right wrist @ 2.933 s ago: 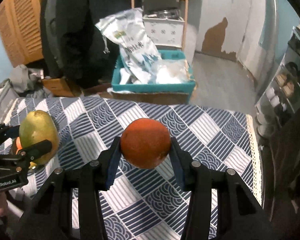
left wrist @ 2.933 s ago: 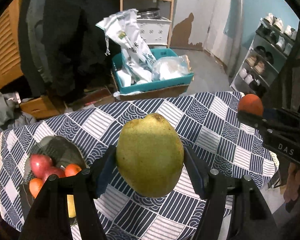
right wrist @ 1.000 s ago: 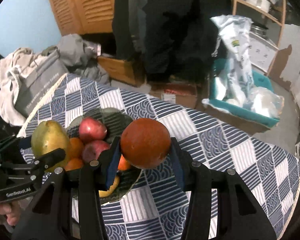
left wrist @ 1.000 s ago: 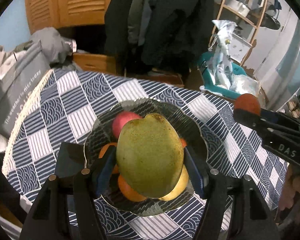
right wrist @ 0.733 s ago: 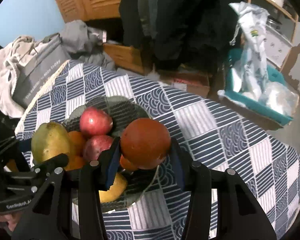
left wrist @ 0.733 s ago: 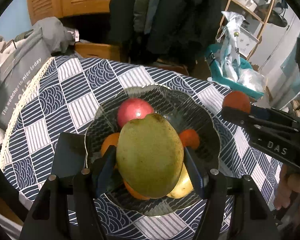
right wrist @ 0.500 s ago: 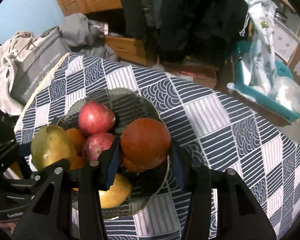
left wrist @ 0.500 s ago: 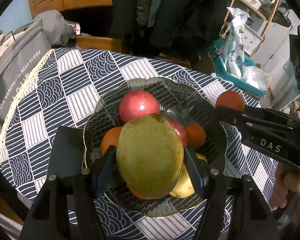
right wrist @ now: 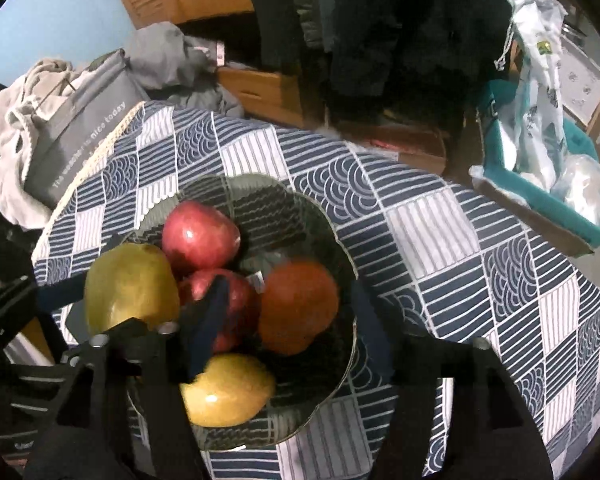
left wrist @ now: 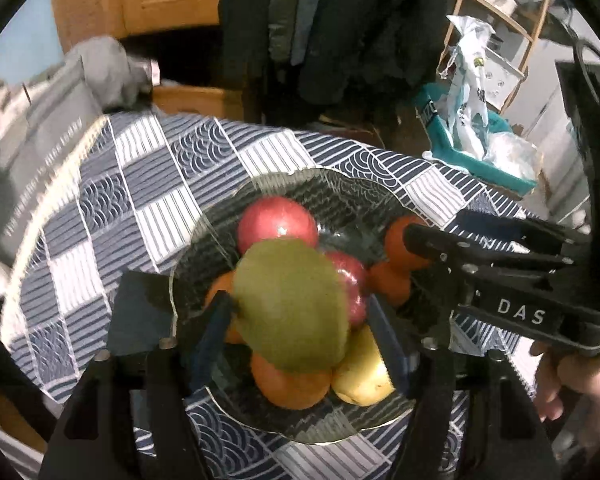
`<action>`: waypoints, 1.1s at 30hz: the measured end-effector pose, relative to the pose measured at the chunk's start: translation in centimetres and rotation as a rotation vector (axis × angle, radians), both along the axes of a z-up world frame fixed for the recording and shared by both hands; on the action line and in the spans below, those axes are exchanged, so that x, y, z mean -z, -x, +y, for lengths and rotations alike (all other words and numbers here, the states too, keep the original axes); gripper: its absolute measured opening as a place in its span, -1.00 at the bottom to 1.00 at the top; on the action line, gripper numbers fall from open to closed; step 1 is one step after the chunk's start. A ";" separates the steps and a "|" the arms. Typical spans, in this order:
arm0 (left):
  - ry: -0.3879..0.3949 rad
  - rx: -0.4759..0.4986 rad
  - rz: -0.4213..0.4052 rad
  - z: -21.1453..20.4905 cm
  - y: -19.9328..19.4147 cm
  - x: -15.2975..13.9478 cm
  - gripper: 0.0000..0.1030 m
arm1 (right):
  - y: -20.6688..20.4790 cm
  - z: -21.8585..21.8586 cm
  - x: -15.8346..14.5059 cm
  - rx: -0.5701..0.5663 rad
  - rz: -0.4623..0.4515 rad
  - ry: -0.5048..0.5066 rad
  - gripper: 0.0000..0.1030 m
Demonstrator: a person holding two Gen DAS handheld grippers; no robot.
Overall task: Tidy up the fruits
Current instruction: 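Lower the pear into the bowl with the left tool while the right tool releases the tangerine there, then open both tools and pull them back up from the bowl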
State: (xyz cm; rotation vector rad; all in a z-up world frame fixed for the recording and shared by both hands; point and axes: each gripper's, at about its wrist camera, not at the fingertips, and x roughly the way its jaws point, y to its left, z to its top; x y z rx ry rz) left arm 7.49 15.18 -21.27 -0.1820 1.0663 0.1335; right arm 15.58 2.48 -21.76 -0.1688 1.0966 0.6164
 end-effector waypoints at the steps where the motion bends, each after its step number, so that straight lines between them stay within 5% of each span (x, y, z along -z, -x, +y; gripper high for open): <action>1: -0.013 0.001 -0.001 -0.1 0.0 -0.1 0.46 | 0.0 0.0 -0.2 0.001 -0.005 -0.002 0.33; 15: -0.006 0.021 -0.041 -0.8 0.7 -1.7 0.46 | 0.4 -1.7 -2.9 0.045 -0.052 -0.017 0.33; 33: -0.065 0.050 -0.179 -3.0 2.5 -8.2 0.46 | 3.0 -5.2 -9.9 0.123 -0.224 0.011 0.42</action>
